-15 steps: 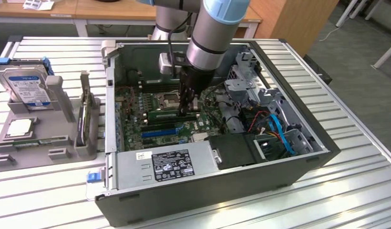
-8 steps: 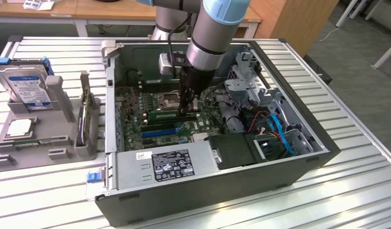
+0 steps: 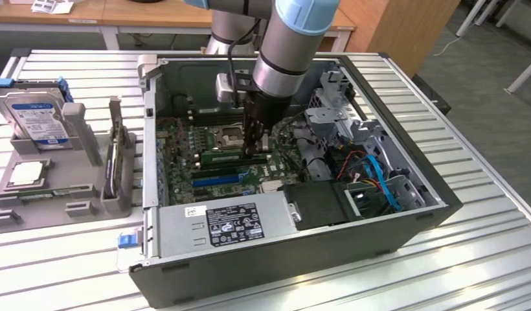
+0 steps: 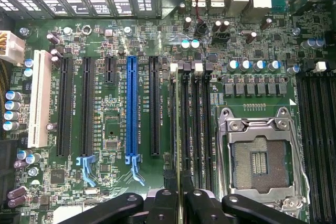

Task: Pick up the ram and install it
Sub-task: 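Insert the ram into the slot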

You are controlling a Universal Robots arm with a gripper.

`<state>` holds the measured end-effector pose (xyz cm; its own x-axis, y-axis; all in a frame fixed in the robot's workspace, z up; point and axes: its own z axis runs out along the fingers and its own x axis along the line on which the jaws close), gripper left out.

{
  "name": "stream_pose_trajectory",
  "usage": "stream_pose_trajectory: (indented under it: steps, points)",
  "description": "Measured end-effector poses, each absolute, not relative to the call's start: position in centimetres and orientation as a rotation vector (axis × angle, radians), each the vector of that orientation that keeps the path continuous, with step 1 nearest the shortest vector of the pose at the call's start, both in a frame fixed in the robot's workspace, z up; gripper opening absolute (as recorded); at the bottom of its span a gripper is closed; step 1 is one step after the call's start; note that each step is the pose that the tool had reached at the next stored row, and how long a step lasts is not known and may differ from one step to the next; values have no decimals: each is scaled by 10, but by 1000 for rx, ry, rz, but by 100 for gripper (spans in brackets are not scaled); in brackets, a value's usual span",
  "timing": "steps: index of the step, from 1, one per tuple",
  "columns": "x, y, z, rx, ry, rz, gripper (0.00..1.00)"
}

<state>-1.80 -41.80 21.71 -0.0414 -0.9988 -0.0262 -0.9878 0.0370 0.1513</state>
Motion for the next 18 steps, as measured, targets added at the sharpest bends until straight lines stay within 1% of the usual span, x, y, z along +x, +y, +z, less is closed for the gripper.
stream_pose_trajectory:
  steps: [18]
  points:
    - [-19,-418,214,2112,-2197,-192,14]
